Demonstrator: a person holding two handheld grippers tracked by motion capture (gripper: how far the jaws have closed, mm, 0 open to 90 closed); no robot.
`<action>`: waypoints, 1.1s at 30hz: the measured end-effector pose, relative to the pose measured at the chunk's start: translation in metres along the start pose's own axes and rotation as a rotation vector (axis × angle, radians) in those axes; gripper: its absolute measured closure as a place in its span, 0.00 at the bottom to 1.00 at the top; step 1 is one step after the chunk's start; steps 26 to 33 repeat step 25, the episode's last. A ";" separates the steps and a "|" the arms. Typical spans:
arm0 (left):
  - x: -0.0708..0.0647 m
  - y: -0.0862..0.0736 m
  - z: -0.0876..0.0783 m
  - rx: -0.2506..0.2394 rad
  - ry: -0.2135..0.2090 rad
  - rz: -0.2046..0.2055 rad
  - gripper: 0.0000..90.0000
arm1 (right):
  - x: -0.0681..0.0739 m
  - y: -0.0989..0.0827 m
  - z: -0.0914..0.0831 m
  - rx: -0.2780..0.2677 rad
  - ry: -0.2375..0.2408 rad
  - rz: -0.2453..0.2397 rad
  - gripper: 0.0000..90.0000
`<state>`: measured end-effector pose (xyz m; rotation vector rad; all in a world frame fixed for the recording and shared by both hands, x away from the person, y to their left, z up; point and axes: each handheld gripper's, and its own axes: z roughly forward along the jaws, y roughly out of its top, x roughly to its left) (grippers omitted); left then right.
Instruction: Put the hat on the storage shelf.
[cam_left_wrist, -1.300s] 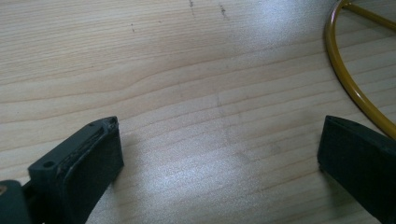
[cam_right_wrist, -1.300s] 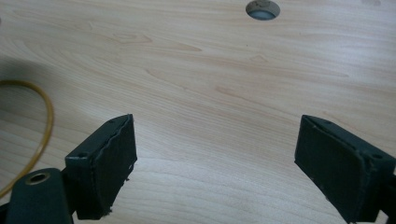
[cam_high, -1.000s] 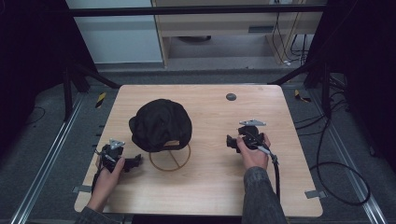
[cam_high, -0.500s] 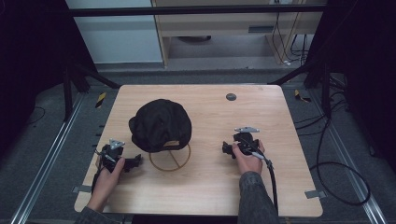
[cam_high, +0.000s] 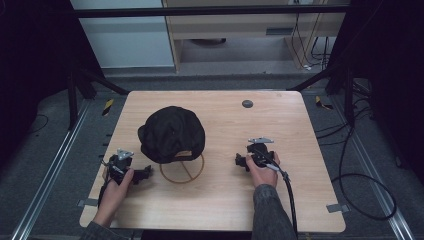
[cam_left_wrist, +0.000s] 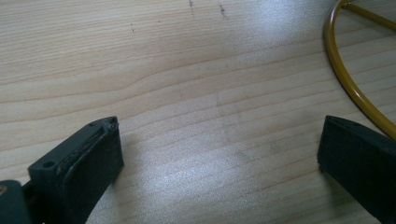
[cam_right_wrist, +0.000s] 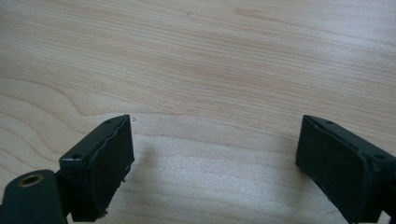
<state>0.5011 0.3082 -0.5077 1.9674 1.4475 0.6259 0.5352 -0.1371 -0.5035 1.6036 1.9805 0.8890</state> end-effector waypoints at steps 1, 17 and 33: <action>0.000 0.000 0.000 0.000 0.000 0.000 0.00 | 0.000 0.000 0.001 0.003 0.002 -0.001 0.12; 0.000 0.000 0.000 0.001 -0.002 0.001 0.00 | 0.009 -0.003 0.006 -0.017 -0.044 -0.039 0.09; 0.000 0.000 0.000 0.000 -0.001 0.001 0.00 | 0.011 -0.009 0.002 -0.029 -0.031 -0.050 0.09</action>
